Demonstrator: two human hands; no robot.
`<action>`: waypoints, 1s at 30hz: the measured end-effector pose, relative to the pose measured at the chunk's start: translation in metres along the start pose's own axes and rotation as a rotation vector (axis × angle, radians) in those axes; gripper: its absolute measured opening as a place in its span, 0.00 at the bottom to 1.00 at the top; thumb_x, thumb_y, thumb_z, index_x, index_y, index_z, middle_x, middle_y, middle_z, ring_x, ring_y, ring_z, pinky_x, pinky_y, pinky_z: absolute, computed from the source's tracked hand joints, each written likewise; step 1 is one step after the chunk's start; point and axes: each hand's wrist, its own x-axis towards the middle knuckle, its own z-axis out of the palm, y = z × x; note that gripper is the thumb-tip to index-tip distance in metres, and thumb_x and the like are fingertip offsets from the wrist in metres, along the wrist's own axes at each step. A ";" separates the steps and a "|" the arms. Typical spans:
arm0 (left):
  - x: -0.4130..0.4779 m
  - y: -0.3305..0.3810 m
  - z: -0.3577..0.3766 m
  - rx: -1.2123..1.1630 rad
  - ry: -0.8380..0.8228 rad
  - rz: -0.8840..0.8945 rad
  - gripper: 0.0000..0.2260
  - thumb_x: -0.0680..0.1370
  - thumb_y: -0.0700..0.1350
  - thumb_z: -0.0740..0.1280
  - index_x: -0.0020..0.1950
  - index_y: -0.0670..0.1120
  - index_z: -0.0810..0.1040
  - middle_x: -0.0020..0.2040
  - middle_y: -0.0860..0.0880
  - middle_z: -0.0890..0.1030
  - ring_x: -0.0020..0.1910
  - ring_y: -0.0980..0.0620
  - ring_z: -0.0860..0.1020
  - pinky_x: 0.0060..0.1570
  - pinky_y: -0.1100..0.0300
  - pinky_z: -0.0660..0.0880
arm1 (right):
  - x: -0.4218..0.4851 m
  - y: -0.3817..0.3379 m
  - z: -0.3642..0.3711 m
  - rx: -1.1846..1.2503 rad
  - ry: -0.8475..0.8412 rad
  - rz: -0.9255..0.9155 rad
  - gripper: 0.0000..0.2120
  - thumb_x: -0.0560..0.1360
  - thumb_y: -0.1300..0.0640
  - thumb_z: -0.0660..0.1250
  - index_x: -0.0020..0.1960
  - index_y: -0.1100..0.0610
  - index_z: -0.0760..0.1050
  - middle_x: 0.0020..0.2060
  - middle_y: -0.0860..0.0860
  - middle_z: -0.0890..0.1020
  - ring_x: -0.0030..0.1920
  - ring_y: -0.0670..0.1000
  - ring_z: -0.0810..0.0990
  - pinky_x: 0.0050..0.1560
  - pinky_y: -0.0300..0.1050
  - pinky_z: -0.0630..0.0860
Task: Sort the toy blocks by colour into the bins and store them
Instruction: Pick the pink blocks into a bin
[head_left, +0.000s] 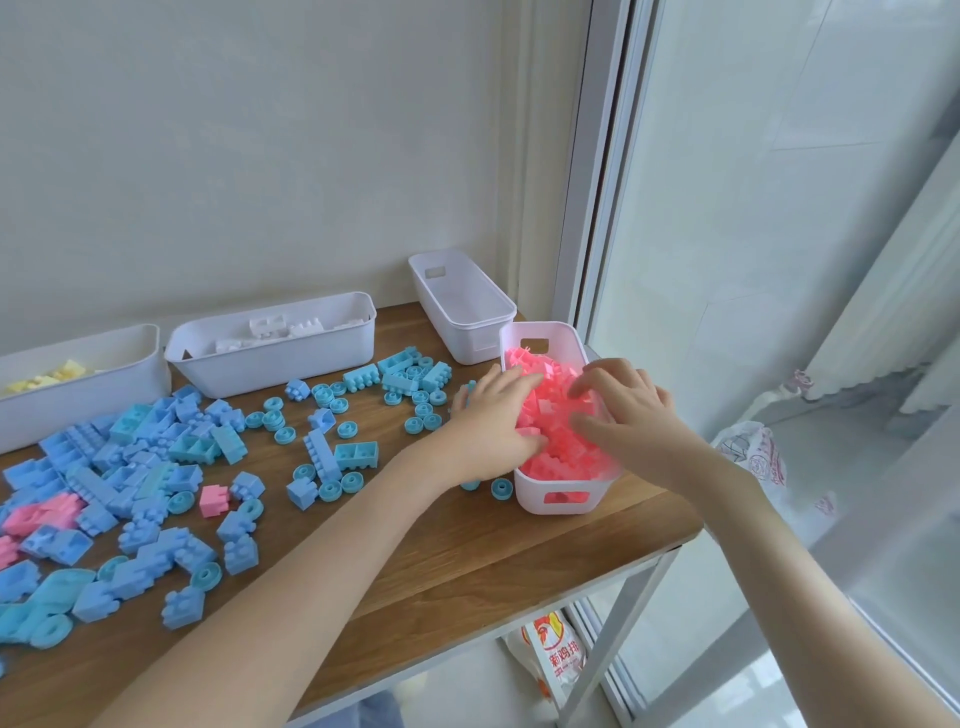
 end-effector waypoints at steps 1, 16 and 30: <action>0.000 0.000 0.001 -0.084 0.007 0.020 0.30 0.79 0.44 0.63 0.77 0.54 0.52 0.78 0.54 0.48 0.77 0.52 0.43 0.74 0.43 0.48 | -0.001 -0.001 0.001 0.035 0.060 0.011 0.09 0.78 0.51 0.57 0.57 0.49 0.69 0.61 0.43 0.66 0.64 0.46 0.61 0.65 0.47 0.52; -0.047 -0.034 -0.028 -0.014 0.176 -0.118 0.21 0.81 0.44 0.57 0.74 0.55 0.63 0.55 0.48 0.78 0.42 0.57 0.76 0.35 0.68 0.69 | 0.009 -0.102 0.030 -0.270 0.132 -0.239 0.18 0.78 0.47 0.56 0.67 0.48 0.67 0.64 0.45 0.70 0.65 0.50 0.63 0.65 0.46 0.57; -0.241 -0.175 -0.082 0.152 0.384 -0.549 0.14 0.81 0.46 0.58 0.66 0.53 0.71 0.65 0.53 0.74 0.49 0.56 0.77 0.46 0.62 0.70 | 0.024 -0.235 0.128 0.089 -0.439 -0.643 0.20 0.78 0.55 0.61 0.69 0.52 0.66 0.64 0.49 0.71 0.66 0.50 0.65 0.64 0.44 0.63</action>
